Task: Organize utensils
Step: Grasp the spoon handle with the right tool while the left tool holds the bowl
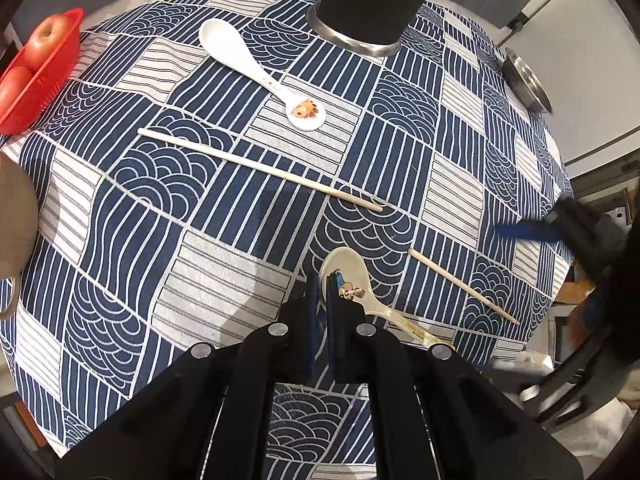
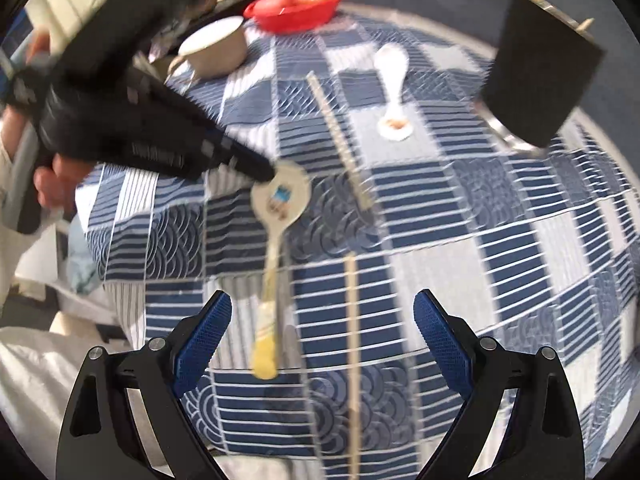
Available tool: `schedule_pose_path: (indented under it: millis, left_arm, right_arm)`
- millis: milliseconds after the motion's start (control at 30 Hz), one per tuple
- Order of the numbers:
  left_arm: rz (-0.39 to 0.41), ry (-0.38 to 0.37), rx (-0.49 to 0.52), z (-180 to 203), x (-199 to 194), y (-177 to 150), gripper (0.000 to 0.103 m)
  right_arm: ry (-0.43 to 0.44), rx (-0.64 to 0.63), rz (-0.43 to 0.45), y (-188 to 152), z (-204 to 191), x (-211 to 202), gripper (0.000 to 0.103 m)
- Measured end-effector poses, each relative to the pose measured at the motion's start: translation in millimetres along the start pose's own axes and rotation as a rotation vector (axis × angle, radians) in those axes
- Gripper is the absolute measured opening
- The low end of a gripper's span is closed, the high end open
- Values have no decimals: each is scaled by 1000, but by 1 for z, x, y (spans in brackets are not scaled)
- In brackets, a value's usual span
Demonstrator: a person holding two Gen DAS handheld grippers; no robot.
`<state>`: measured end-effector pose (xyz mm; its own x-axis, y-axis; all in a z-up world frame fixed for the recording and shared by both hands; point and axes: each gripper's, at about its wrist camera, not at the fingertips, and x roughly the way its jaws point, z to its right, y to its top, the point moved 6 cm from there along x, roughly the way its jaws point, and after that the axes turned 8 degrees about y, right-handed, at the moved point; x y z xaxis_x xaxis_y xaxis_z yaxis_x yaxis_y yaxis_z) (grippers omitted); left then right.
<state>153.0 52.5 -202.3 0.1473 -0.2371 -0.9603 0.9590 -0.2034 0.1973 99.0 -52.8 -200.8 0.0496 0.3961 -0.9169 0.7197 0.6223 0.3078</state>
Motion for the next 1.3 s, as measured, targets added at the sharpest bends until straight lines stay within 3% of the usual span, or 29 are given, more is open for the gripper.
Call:
schedule_pose_path:
  millis: [67, 167, 200, 267, 333, 600, 633, 700, 767, 867, 1033, 1167, 1233, 1300]
  left_arm:
    - [6, -6, 1, 0, -3, -1, 5]
    - [16, -22, 18, 1, -11, -4, 5]
    - [19, -20, 21, 2, -12, -5, 5]
    - [23, -13, 26, 1, -15, -5, 5]
    - [37, -17, 33, 1, -21, -6, 4]
    - [49, 2, 23, -12, -28, -1, 6]
    - [34, -1, 18, -14, -25, -3, 9]
    - [12, -4, 7, -15, -20, -7, 35]
    - [-10, -19, -20, -18, -12, -11, 47]
    - [-55, -31, -59, -21, 1, -16, 53]
    - [-80, -46, -86, -19, 17, -14, 53]
    - [-77, -60, -51, -11, 20, -9, 51]
    - [-86, -52, -24, -7, 23, -7, 39]
    - [-95, -31, 6, -4, 27, -6, 17]
  right_arm:
    - [16, -6, -28, -3, -9, 13, 81]
    - [43, -6, -69, -7, -20, 29, 60]
    - [47, -4, -92, -8, -22, 35, 40]
    - [33, 1, -106, -7, -25, 38, 10]
    - [73, 17, -113, -4, -27, 37, 10]
    - [51, 4, -51, 11, -27, 18, 10]
    - [48, 2, -49, 12, -27, 17, 10]
    - [56, 5, -46, 13, -25, 14, 9]
    - [60, 6, -44, 15, -23, 14, 9]
    - [57, 7, -46, 16, -23, 17, 9]
    - [49, 10, -51, 12, -21, 21, 9]
    - [47, 11, -57, 10, -24, 27, 10]
    - [41, 7, -59, 8, -27, 29, 10]
    - [39, 5, -64, 5, -29, 31, 10]
